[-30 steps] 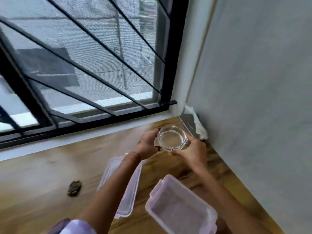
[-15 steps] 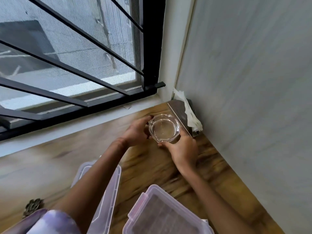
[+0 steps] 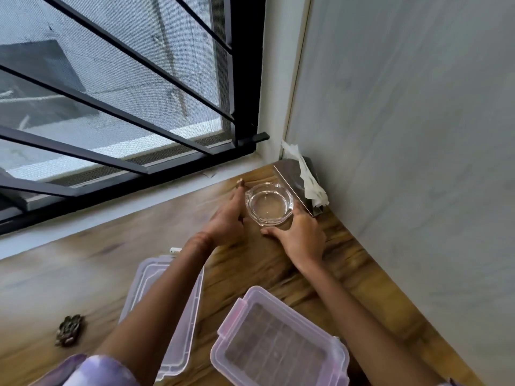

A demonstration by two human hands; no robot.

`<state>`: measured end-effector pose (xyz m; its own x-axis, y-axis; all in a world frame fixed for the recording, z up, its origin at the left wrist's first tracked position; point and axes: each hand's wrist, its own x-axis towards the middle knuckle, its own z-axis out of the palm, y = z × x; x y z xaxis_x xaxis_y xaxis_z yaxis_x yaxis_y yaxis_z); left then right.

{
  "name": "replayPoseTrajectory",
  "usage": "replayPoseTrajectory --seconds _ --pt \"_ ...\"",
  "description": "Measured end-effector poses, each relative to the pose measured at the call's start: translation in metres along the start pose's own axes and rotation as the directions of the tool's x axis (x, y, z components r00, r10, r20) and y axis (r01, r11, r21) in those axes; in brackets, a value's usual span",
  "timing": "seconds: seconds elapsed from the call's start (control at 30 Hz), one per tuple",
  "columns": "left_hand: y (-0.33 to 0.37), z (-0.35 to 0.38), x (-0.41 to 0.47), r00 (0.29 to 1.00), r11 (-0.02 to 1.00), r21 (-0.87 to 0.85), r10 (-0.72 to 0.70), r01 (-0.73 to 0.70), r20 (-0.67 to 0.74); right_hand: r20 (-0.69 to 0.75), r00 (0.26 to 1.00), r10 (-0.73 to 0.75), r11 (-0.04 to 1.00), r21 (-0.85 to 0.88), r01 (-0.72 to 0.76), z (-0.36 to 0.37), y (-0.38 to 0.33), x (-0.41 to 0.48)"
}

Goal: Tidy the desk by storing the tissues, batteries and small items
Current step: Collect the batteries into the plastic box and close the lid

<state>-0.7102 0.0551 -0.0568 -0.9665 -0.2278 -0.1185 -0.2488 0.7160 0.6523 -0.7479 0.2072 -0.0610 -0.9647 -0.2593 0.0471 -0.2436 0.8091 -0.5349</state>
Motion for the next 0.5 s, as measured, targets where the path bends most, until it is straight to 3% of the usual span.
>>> replayPoseTrajectory --seconds 0.13,0.33,0.5 --pt "0.005 -0.003 -0.044 0.998 0.996 -0.077 0.033 -0.037 -0.05 -0.016 0.998 -0.053 0.993 0.106 0.055 -0.025 0.007 -0.024" --pt "0.005 0.007 -0.128 0.999 0.919 -0.391 -0.049 0.048 0.007 -0.028 1.0 -0.013 0.965 0.262 0.02 -0.042 0.03 -0.086" --pt "0.004 0.017 -0.17 0.996 0.895 -0.439 -0.074 0.086 0.046 -0.089 0.994 0.055 0.951 0.307 -0.025 -0.052 0.044 -0.139"
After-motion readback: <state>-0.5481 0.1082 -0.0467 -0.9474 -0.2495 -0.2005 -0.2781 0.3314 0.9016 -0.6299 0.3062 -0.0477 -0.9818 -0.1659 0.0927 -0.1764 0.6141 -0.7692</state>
